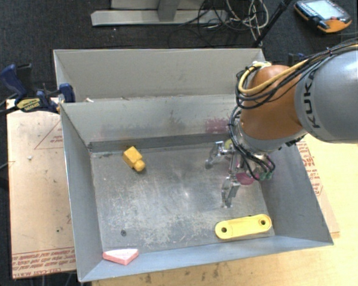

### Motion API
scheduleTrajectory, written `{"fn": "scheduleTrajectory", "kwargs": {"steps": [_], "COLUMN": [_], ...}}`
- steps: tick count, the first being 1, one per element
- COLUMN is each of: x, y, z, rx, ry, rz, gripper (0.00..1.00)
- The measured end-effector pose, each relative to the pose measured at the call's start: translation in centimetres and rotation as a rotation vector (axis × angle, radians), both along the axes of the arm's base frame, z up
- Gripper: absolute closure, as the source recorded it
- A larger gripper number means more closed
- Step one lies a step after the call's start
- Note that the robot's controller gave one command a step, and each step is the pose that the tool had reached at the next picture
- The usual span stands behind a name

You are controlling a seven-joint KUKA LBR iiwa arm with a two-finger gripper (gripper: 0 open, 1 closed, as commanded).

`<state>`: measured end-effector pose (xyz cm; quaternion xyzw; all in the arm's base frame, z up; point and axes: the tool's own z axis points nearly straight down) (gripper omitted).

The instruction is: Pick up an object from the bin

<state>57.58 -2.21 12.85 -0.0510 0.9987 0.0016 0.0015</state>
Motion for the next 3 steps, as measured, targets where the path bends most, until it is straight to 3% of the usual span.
{"fn": "scheduleTrajectory", "kwargs": {"steps": [1,2,3], "x": [-0.7,-2.6,-4.8], "y": [-3.3,-5.9,-6.9], "z": [-2.1,-1.8,-2.5], "rx": [-0.004,-0.001,-0.004], "ry": [0.0,0.005,-0.001], "rz": [0.151,0.11,0.322], "gripper": [0.0,0.0,0.0]}}
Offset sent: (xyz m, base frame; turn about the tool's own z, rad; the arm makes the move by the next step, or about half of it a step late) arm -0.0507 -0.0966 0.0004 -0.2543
